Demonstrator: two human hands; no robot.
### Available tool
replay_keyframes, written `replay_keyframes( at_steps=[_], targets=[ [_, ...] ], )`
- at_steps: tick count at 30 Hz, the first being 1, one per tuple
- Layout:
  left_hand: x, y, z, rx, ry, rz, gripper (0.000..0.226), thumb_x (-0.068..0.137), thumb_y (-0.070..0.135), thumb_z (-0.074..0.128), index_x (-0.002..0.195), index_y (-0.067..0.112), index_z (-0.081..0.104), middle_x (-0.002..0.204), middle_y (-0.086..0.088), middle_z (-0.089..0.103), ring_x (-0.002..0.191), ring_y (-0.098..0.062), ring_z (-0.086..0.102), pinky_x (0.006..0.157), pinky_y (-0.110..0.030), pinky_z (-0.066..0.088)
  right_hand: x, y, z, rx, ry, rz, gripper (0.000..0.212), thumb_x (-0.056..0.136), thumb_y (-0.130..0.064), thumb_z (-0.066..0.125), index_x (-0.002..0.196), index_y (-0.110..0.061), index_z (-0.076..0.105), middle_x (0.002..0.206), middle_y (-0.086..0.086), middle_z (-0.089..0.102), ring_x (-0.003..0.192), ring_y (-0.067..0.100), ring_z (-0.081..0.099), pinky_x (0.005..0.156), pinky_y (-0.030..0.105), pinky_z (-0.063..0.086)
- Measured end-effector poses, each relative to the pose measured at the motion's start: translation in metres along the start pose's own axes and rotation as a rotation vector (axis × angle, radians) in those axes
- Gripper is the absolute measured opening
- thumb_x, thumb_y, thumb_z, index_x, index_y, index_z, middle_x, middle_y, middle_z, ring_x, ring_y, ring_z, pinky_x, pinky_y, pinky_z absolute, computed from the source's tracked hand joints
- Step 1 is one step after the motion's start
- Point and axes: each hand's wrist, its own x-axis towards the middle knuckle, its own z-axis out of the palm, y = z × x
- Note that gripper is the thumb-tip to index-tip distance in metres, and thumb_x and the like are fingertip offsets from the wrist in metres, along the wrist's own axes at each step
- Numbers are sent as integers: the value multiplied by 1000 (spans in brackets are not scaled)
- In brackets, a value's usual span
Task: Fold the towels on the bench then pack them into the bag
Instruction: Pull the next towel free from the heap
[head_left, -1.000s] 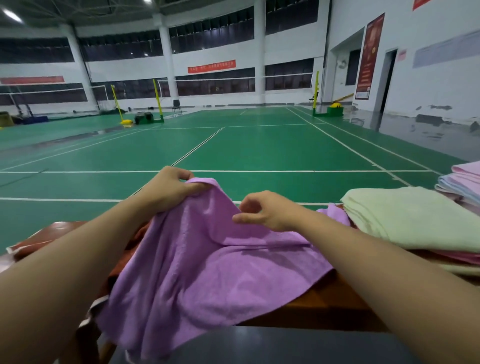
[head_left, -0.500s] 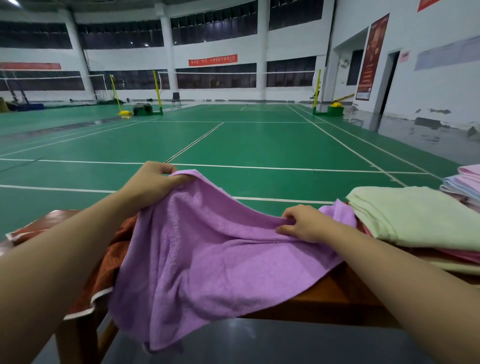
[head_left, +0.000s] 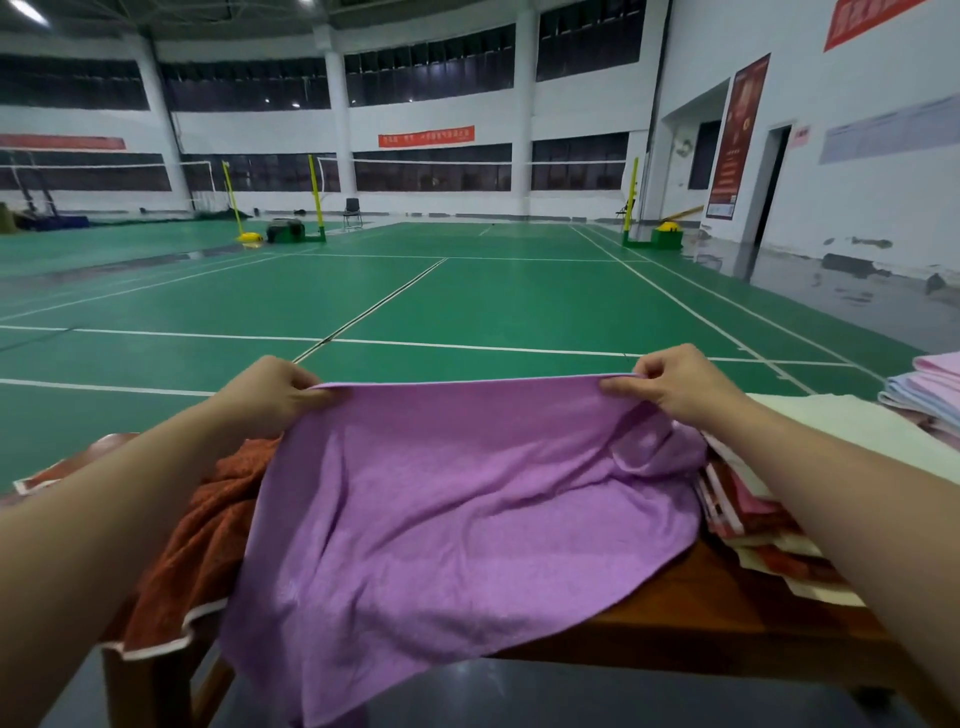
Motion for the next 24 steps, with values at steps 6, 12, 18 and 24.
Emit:
replay_keyframes(
  at_steps=[6,12,18,24],
  targets=[
    [-9,25,-6,-704,-277,-383,41,79,25,74,110,-1,70,119,-14,70,88,-18,68,56,-31,63,-3,-20,-31,-215,110,-97,56,69,-56,80,54,-13,47,54,0,41,50,16,37,46,26,29],
    [-10,46,-7,-650,-272,-410,61,74,37,80,127,11,62,136,-11,53,116,-25,56,63,-56,62,-1,-28,-56,-275,293,-131,60,67,-67,70,59,-9,53,58,5,50,51,20,47,48,30,34],
    [-3,76,-17,-313,-116,-205,68,78,63,74,119,9,68,126,-7,56,116,-26,56,77,-56,61,0,-34,-87,-363,455,-154,61,74,-70,60,61,-11,52,61,4,49,59,20,46,67,33,32],
    [0,121,-17,-63,120,36,66,77,74,65,75,7,64,75,-7,62,68,-22,55,60,-32,38,4,-28,-109,-408,591,-102,64,83,-72,56,64,-12,50,60,4,49,55,15,44,67,34,33]
  ],
)
